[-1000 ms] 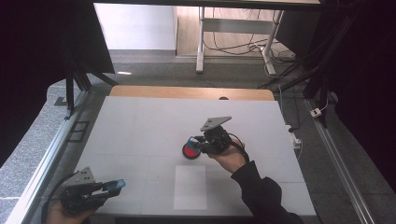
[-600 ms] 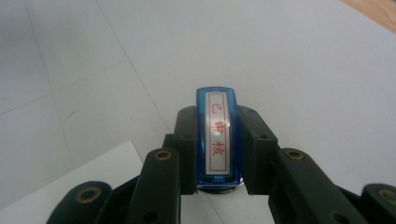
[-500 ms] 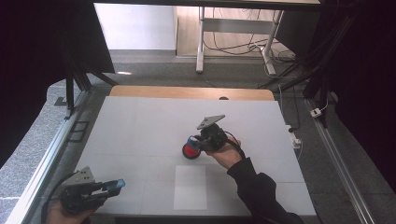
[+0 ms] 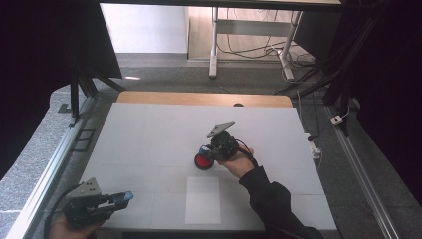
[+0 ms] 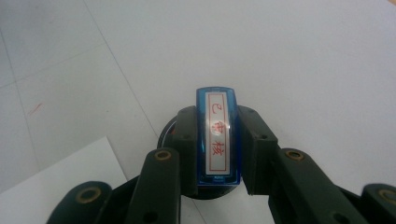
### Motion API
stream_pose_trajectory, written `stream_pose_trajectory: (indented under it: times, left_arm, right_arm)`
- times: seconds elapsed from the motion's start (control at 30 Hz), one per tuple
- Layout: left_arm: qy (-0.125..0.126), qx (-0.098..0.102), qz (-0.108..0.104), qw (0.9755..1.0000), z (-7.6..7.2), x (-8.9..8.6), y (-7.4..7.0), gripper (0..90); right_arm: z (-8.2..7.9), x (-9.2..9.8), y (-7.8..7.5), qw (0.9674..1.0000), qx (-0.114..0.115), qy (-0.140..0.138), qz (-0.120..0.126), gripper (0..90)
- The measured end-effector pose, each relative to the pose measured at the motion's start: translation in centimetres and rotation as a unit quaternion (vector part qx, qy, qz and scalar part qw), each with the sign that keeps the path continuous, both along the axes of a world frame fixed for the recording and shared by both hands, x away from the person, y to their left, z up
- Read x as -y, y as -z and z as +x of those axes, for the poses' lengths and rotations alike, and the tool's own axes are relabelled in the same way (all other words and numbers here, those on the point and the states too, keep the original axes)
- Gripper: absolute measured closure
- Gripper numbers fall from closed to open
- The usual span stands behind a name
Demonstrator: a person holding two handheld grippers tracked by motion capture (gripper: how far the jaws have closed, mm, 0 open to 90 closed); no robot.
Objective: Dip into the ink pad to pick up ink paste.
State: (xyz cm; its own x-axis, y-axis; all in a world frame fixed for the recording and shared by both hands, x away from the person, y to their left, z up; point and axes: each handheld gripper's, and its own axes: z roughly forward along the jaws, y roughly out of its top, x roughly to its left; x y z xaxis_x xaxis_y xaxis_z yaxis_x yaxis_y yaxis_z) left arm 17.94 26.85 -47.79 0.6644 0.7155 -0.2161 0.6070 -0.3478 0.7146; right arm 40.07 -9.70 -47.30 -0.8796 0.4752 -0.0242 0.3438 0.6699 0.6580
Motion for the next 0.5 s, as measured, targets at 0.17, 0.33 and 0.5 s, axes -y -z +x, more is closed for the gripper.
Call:
stream_pose_trajectory:
  times: [0.17,0.33,0.5]
  left_arm:
    - [0.0,0.0,0.0,1.0,0.0,0.0,0.0,68.5]
    - [0.0,0.0,0.0,1.0,0.0,0.0,0.0,68.6]
    - [0.0,-0.001,0.0,1.0,0.02,-0.01,0.0,68.6]
  right_arm:
    - [0.15,-0.1,0.21,1.0,-0.002,0.0,-0.002,71.5]
    - [0.29,-0.31,0.46,1.0,-0.002,-0.001,-0.008,71.6]
    - [0.47,-0.37,0.56,1.0,-0.004,0.001,-0.009,71.6]
